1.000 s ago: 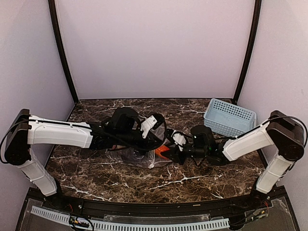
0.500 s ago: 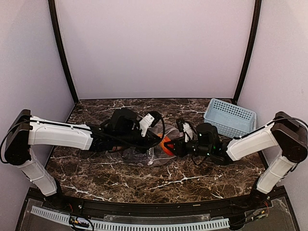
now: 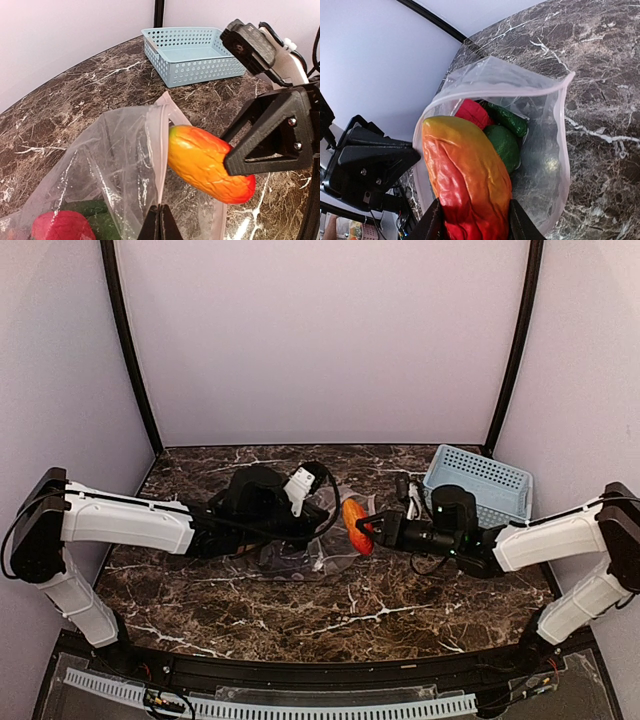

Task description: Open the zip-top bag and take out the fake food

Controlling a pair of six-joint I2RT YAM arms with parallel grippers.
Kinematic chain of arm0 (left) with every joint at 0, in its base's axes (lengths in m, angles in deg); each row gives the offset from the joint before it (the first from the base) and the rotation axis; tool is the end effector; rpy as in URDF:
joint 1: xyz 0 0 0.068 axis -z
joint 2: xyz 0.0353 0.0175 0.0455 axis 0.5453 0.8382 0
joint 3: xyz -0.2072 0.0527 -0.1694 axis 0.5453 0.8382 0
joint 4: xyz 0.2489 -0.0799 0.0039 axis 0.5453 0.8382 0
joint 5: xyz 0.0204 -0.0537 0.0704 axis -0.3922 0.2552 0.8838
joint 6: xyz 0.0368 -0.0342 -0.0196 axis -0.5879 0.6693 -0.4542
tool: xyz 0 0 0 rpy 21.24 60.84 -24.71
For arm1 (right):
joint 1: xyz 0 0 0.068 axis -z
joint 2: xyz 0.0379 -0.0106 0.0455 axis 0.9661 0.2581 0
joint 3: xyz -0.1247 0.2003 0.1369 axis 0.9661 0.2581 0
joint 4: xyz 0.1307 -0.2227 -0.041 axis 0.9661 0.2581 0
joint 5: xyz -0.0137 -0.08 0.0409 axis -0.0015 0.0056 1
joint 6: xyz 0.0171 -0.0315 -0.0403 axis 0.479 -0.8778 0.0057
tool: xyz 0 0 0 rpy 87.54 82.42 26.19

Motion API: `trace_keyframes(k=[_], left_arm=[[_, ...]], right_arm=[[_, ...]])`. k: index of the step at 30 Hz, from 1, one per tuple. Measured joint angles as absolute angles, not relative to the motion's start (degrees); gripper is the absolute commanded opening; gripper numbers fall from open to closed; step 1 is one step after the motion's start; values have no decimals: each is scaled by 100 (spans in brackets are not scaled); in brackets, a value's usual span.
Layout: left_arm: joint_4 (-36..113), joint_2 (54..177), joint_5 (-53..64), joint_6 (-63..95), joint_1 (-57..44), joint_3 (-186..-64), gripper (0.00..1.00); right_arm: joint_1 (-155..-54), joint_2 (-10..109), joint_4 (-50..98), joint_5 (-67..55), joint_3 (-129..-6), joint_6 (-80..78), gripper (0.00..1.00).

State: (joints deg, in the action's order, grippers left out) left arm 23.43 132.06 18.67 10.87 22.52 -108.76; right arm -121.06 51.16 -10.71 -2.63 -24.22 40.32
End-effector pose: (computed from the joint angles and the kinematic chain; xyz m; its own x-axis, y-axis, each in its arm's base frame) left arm 0.2097 -0.3008 0.2458 -0.2720 0.1912 -0.9431 0.7510 0.6550 -0.0838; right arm 0.1987 0.2157 0.1960 -0.7469 0.2760 -0.6050 -0.4172 0.5139 0.7495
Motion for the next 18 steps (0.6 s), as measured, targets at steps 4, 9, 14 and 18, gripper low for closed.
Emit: trace_keyframes(k=[4,9,14,18], left_arm=[[2322,13269,2085,1087,2252,-10876,1],[2330,13348,2269,1085,2252,-10891,1],[2328,13383,2332,1083,2252,-10911,1],[2330,13385,2339,1083,2252,-10911,1]], right_arm=[[-12102,4747,-822,-169,-2185,4165,17],[-12045,3910,-72,-198,-1934,4058,18],[-11315,2950,728,-257,-1934,3693,18],[-10027,2688,1130,-228,-2015,3315,17]])
